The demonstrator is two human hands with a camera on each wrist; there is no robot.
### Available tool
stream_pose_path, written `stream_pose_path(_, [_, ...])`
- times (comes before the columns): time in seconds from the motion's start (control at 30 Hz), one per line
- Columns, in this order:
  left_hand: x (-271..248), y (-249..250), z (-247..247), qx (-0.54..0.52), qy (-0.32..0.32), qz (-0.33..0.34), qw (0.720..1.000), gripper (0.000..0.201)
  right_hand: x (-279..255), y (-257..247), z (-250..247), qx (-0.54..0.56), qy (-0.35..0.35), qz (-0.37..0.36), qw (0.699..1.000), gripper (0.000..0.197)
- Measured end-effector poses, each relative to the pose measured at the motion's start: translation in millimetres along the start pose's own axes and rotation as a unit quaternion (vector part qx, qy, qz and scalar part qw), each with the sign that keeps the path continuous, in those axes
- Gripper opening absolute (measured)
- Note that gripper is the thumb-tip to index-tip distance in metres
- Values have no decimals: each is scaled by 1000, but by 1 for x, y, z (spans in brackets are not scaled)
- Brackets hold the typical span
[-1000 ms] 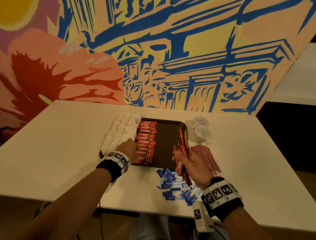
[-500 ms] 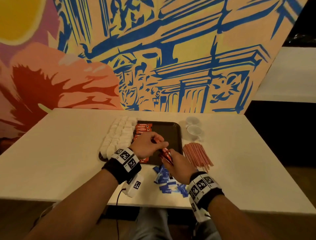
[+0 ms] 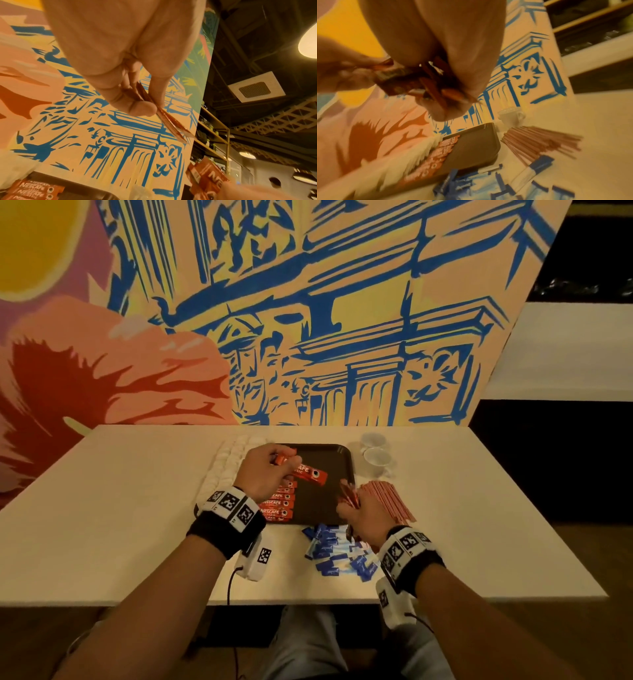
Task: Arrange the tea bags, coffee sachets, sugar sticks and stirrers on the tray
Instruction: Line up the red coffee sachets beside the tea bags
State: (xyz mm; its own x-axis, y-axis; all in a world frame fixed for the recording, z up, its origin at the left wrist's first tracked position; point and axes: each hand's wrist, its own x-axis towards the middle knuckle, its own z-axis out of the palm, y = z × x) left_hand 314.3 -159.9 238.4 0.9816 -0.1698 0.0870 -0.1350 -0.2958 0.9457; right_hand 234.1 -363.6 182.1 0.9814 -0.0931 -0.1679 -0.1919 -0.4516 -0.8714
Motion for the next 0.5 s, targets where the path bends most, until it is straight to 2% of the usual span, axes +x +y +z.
stream_pose_path(0.1, [-7,-2,-4,-42,16,-8,999,10,-2,-3,-8,179,40,31,983,19])
stream_pose_path(0.23, [-25,-8,3,-71,22,-27,997,12,-5,-11,-11,357,24,46,933,14])
stream_pose_path(0.37, [-38,-6,14,-95,43,-36,994,16,-6,-19,-11,461,-5,17,887,18])
stream_pose_path(0.5, [-53,-6,27,-141,63,-49,987,14,-20,-24,-8,507,-43,-4,861,23])
